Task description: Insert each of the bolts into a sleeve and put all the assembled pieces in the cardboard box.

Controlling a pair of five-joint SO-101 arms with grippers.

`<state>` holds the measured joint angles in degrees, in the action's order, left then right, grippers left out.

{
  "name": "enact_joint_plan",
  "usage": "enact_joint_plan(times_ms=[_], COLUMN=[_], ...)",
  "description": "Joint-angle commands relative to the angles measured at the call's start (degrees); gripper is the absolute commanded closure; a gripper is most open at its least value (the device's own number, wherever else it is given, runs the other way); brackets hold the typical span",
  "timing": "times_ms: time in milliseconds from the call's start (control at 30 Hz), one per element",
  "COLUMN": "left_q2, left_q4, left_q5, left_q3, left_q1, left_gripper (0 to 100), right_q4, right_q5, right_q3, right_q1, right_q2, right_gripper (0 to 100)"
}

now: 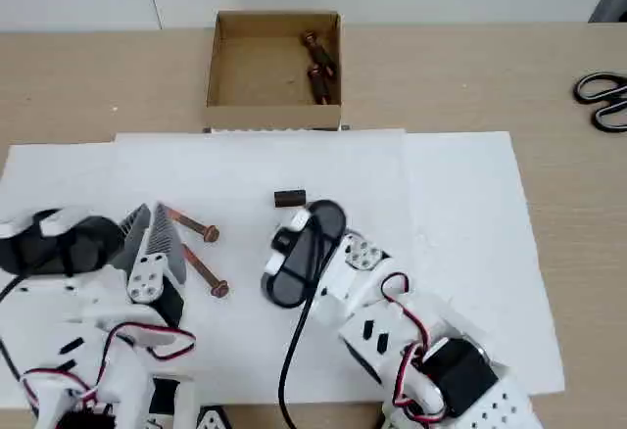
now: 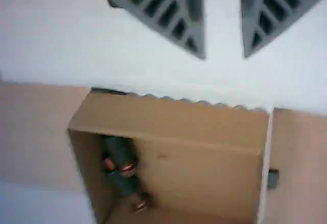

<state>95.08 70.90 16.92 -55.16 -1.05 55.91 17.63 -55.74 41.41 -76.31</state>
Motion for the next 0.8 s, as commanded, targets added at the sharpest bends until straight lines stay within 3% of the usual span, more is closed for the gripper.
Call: enact_joint_plan(times_ms=[0, 200, 400, 533, 767], left_q2=[0.0, 0.1, 0.1, 0.1, 0.1], left_q4=[-1.0, -3.0, -9.8, -12.7, -12.7], left_q5=[-3.3, -8.0, -9.8, -9.8, -9.5], left_q3=[-7.6, -21.1, -28.3, -32.5, -35.9], left_q1=[-2.5, -4.9, -5.5, -5.5, -5.5], left_gripper=[100, 99, 99, 99, 99], right_q4=[-1.5, -2.4, -5.4, -5.4, -5.8], right_q5=[-4.2, -14.9, -21.0, -20.5, -10.7], right_q3=[0.9, 2.3, 20.2, 34.6, 57.8], right_q1=[-5.8, -16.5, -18.0, -18.1, -18.1], right_q2=[-0.3, 5.2, 25.4, 40.5, 64.8], right_gripper=[99.5, 99.5, 99.5, 99.5, 99.5])
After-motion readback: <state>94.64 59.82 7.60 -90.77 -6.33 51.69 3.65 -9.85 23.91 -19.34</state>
